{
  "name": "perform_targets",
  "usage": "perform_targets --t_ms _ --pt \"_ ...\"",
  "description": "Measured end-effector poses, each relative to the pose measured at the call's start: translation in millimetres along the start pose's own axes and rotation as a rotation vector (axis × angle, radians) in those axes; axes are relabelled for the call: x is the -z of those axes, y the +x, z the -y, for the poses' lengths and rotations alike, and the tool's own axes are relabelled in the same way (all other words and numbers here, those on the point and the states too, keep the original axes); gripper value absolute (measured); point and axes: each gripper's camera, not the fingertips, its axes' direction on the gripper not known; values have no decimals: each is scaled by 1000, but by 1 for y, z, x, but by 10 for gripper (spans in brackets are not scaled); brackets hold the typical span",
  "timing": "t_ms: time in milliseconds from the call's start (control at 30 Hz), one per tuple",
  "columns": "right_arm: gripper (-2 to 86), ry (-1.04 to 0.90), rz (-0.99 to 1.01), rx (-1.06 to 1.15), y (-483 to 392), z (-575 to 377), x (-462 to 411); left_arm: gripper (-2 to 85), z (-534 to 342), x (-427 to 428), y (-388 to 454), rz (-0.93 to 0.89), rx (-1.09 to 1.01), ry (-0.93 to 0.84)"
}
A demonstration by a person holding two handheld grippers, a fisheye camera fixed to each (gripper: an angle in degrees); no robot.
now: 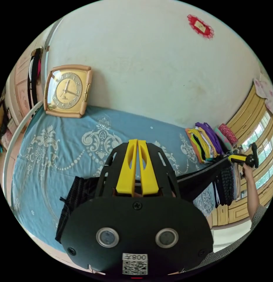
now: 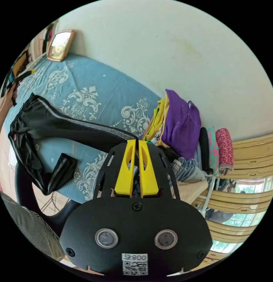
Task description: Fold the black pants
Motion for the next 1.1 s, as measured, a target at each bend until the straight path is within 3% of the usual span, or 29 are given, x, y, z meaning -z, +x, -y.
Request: perform_targets --t_ms 167,367,567,667,900,1000,1100 --pt "-2 -238 143 -167 37 36 -93 31 -57 -56 -36 -80 118 -164" --pt "-3 -164 81 -147 24 4 -117 74 -106 -98 -61 -34 91 -362" --pt "6 -210 223 -183 23 -17 -161 44 -112 -148 -57 74 99 -447" --pt "15 -241 302 -217 30 -20 -185 19 -112 -149 -54 117 61 -433" --pt "51 -222 312 -248 51 -16 -214 8 -68 -69 -98 243 147 -165" --pt "56 -189 302 -247 56 -6 -224 8 -55 -64 -126 214 191 -205" --pt "65 -180 289 -257 61 7 -238 12 -63 -62 -135 355 191 -195"
